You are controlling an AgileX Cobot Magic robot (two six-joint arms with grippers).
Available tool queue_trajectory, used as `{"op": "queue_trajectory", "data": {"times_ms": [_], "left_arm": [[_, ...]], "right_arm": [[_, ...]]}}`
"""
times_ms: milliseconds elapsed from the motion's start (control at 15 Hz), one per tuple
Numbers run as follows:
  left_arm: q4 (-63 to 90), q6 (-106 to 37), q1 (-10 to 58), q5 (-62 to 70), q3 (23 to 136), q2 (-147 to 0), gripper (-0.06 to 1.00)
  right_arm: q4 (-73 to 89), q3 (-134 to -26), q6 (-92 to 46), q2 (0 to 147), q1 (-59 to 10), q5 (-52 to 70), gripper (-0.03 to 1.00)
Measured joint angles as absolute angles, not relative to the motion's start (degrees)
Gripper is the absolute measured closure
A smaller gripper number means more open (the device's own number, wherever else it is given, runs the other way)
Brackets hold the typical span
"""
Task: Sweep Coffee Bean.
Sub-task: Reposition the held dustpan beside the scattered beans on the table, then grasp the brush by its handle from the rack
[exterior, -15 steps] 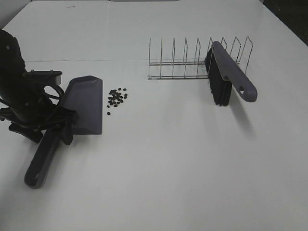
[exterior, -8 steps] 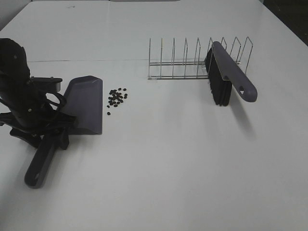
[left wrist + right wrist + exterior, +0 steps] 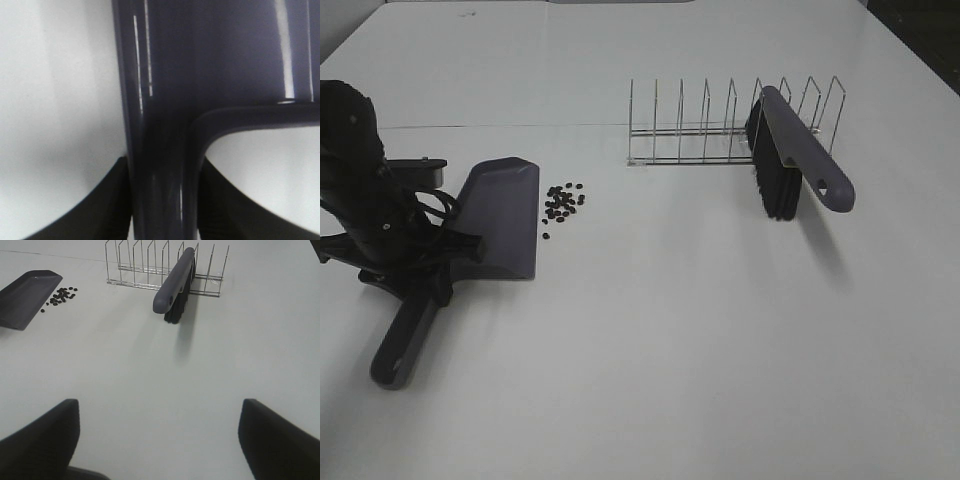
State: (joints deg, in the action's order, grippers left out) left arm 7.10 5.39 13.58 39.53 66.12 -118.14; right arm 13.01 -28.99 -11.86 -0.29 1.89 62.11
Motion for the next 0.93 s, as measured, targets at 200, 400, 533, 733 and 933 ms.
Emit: {"op": "queue_trajectory", "data": {"times_ms": [200, 400, 533, 733, 933], "left_arm": [[7.1, 6.0, 13.6, 39.4, 66.1, -118.1, 0.59], [7.1, 6.0, 13.6, 39.4, 66.1, -118.1, 0.59], [7.1, 6.0, 13.6, 39.4, 66.1, -118.1, 0.59], [7.1, 6.0, 13.6, 39.4, 66.1, -118.1, 0.59], [7.0, 6.0, 13.6, 40.3, 65.7, -115.4, 0.59]], "right_arm": [[13.0, -29.0, -11.9, -0.3, 1.9, 62.1, 0.21], [13.0, -29.0, -11.9, -0.3, 1.9, 62.1, 0.21], [13.2, -29.0, -11.9, -0.3, 1.9, 62.1, 0.21], [14.8, -29.0, -11.9, -0.3, 1.9, 62.1, 0.21], [15.1, -29.0, -11.9, -0.3, 1.9, 61.9, 0.21]]}}
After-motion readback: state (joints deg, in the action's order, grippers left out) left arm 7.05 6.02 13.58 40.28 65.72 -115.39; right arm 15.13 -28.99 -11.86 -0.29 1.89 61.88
